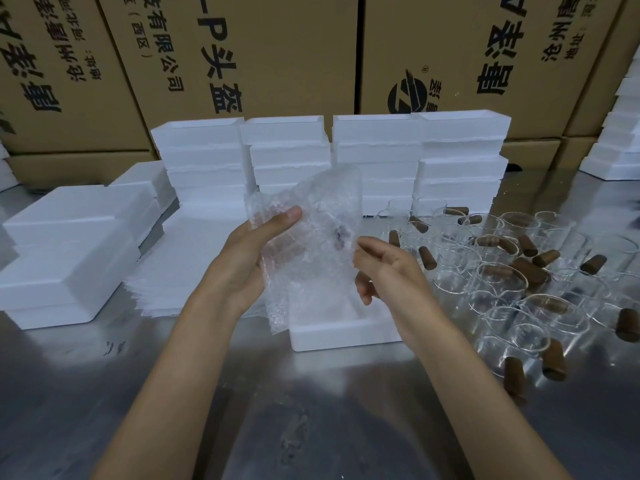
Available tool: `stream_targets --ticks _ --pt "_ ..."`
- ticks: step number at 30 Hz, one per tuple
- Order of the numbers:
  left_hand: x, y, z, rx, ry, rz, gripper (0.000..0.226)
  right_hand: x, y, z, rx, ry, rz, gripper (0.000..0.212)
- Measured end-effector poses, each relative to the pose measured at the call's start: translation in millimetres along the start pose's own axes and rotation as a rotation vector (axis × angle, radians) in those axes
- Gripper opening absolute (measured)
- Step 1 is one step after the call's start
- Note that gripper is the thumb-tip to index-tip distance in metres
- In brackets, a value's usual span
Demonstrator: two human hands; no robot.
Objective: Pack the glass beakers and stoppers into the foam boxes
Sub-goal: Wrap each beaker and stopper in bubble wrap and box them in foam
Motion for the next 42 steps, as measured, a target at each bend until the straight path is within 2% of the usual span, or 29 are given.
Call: stream_targets --ticks 3,8,12,14,16,19,22,27,29,35,39,42 --pt "-3 1 -2 0.022 0.008 0.005 0.034 -2 3 -1 -0.110 0.081 0.055 0.015" --pt "-11 0 -10 -0.002 0.086 0.062 0.047 -9 8 -5 -0.143 0.311 0.063 0.016" --pt "-17 8 -16 0.041 0.188 0.182 0.059 -14 2 -11 -0.126 0.460 0.023 0.018" --pt "-17 7 -18 0.074 0.184 0.173 0.065 -11 -1 -11 -0.068 0.454 -0.002 0.022" --pt "-14 4 -15 0.130 0.112 0.119 0.072 -9 -1 -10 0.030 0.427 -0.035 0.018" --pt "-14 1 -12 0.127 0.083 0.087 0.057 -5 0 -10 0.132 0.399 -0.062 0.017" --pt "-16 0 -13 0.052 0.127 0.079 0.042 -2 0 -7 0.076 0.345 -0.039 0.020" --pt "-14 5 -17 0.107 0.113 0.028 0.057 -2 -5 -7 0.031 0.340 -0.050 0.013" --pt "-15 7 -19 0.148 0.128 0.018 0.062 -3 -7 -8 0.038 0.362 -0.071 0.019" --pt "-21 16 -35 0.151 0.141 0.020 0.038 -9 -7 -14 -0.037 0.400 -0.086 0.015" --pt "-18 17 -36 0.143 0.118 0.009 0.065 -8 -8 -15 0.013 0.352 -0.110 0.014" --pt "-13 14 -29 0.067 0.074 0.027 0.067 -8 -8 -16 0.047 0.313 -0.127 0.013"
Point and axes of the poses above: each hand's wrist, its own x-axis towards the middle knuckle, its own z-axis out of the back of the hand, y = z × x, the point moved 5 cm from there along x, towards the middle knuckle, and after that the axes turned 12 degrees about -y, right-handed, at the moved point
